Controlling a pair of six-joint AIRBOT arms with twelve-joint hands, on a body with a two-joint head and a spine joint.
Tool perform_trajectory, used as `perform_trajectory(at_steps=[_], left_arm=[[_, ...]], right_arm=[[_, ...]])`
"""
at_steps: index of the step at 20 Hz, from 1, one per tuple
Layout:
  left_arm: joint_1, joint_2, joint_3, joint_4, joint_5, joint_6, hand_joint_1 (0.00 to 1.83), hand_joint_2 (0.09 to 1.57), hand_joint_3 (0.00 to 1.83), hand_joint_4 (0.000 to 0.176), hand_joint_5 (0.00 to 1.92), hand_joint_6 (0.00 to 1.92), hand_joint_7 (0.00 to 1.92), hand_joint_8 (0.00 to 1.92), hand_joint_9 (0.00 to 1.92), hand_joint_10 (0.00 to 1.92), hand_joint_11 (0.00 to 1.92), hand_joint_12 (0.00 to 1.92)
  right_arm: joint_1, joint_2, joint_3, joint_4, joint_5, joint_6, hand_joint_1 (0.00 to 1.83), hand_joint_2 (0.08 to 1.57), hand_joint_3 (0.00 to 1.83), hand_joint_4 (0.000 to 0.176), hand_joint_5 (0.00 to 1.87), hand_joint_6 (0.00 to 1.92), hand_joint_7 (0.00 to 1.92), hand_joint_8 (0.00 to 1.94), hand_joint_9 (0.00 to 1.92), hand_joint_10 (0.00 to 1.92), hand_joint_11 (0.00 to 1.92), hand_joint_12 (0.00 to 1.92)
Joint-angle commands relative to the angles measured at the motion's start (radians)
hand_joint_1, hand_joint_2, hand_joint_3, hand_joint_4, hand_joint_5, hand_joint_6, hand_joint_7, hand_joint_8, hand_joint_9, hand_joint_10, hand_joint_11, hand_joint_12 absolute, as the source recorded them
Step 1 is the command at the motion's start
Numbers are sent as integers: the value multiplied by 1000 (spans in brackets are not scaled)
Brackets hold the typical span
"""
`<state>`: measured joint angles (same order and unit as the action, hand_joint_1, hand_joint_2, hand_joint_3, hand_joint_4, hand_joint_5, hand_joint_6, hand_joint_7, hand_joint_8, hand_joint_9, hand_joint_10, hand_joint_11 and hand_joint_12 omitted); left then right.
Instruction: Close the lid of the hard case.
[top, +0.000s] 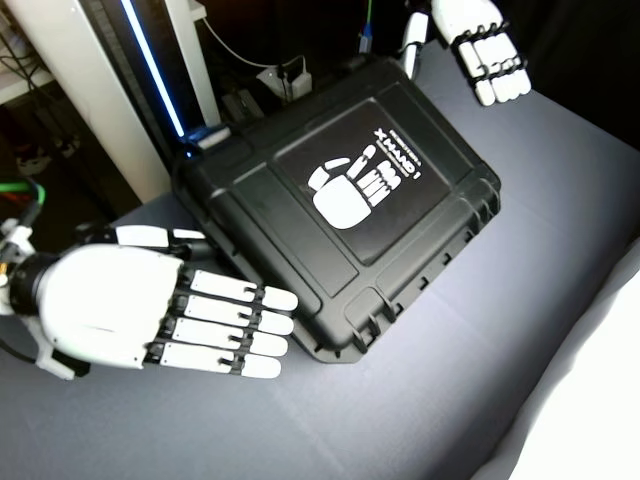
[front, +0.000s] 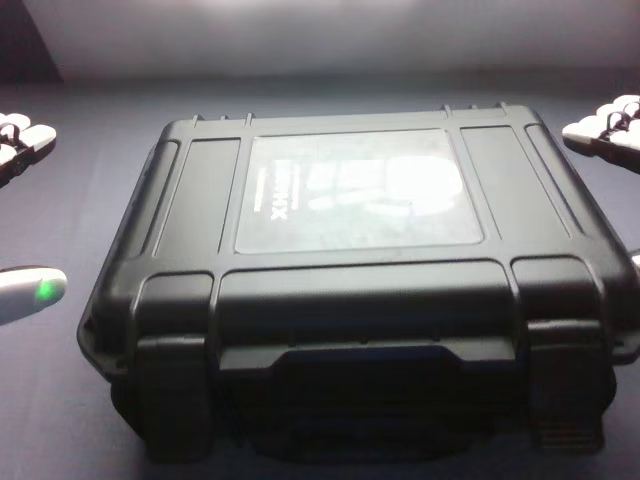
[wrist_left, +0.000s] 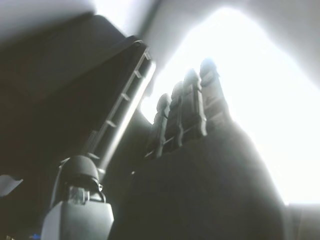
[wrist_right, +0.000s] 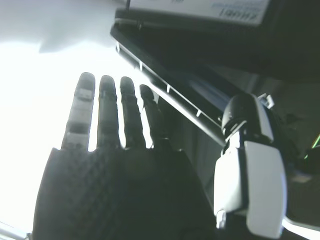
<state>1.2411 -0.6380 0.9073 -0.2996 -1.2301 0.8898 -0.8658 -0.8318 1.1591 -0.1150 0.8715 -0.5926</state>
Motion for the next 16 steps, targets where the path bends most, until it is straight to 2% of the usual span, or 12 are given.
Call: perform_trajectory(at_steps=[1,4,5,8,10,11,13,14,15,16], left_arm=[[1,8,-2,-32,-145,-1,0,1167,0,0,0,0,0,0,3,0,1,0],[2,-7,4,-54,-193,-2,0,1175,3,0,0,0,0,0,0,0,2,1],[0,-10,5,-56,-203,-2,0,1165,0,0,0,0,0,0,0,0,0,0],[-1,-21,0,-60,-276,-7,0,1153,0,0,0,0,17,6,20,8,31,14],[-14,-42,1,-61,-330,-15,0,1099,0,0,0,0,68,6,79,9,75,40],[-18,-47,2,-60,-340,-15,0,1073,0,0,1,0,88,9,118,19,131,67],[-34,-66,5,-59,-373,-15,0,1067,0,0,14,6,83,4,109,10,124,68],[-46,-79,8,-60,-389,-15,0,1031,26,0,29,20,85,7,95,10,58,268],[-54,-86,10,-60,-396,-15,0,1063,26,0,35,11,85,3,84,4,11,321],[-71,-101,16,-59,-407,-24,0,1116,29,0,42,7,85,2,77,1,1,287]], right_arm=[[6,16,-5,66,185,18,257,1120,3,0,36,0,62,0,27,0,10,15],[-2,30,-19,86,230,2,218,1110,0,6,62,8,76,4,32,2,3,2],[-2,31,-21,86,239,2,211,1109,0,0,66,9,77,4,41,5,17,8],[-2,34,-31,93,315,-1,211,1101,0,0,80,10,82,4,53,8,47,21],[-1,18,-33,101,377,-2,254,1137,11,0,80,6,79,5,28,1,15,7],[-2,14,-33,107,393,-4,360,1152,12,0,84,6,81,5,18,1,2,1],[-2,-4,-33,121,434,-11,389,1169,12,0,75,1,75,1,24,4,9,4],[-2,-11,-34,132,460,-12,396,1161,6,0,79,3,69,0,31,5,32,14],[-2,-14,-34,138,475,-12,411,1154,2,0,85,4,69,1,34,6,35,16],[-2,-17,-36,148,498,-12,354,1111,0,0,109,4,101,3,67,6,72,35]])
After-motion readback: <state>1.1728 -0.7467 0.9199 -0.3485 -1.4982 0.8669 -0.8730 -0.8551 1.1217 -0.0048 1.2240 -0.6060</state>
